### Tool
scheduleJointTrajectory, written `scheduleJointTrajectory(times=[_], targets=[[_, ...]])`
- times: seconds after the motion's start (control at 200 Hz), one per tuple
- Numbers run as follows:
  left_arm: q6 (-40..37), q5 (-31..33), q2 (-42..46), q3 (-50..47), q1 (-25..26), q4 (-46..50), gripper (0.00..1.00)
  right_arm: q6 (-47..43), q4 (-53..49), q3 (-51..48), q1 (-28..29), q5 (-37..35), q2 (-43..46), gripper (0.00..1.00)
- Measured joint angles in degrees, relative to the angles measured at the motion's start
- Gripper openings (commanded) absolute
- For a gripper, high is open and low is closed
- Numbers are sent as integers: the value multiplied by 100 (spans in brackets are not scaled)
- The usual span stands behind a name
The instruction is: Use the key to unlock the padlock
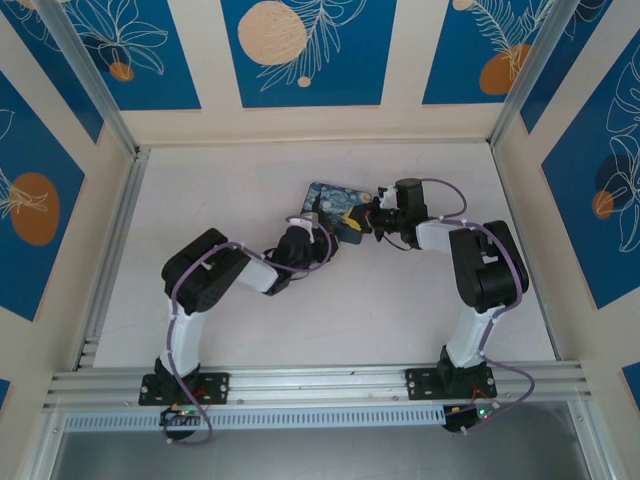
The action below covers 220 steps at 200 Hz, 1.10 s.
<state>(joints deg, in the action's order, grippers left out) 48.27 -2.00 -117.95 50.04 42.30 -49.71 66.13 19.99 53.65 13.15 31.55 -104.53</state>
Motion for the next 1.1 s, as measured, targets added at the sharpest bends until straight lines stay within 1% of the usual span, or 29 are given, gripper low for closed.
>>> scheduleJointTrajectory(times=[0.025,0.08,0.18,0.235,0.345,0.85,0.905,0.935,1.005,1.06,1.1], targets=[[0,0,0,0,2,2,22,0,-2,0,0,2,-7,0],[17,4,0,0,11,2,28,0,0,2,0,2,-33,0],[74,24,-7,2,26,4,32,0,9,28,0,39,-59,0],[83,17,-31,15,31,-15,39,0,11,35,0,44,-70,0],[111,52,-46,105,59,-17,40,0,11,35,0,44,-70,0],[243,319,-219,317,85,125,17,0,15,35,11,42,-70,0],[245,321,-219,332,92,129,14,2,24,35,11,42,-72,0],[249,321,-219,339,96,136,9,2,28,35,11,42,-72,0],[251,319,-219,350,98,142,6,7,31,37,11,42,-74,0],[240,317,-212,361,101,192,0,24,26,59,4,44,-74,0],[240,315,-192,376,101,251,0,31,31,79,-17,44,-74,0]])
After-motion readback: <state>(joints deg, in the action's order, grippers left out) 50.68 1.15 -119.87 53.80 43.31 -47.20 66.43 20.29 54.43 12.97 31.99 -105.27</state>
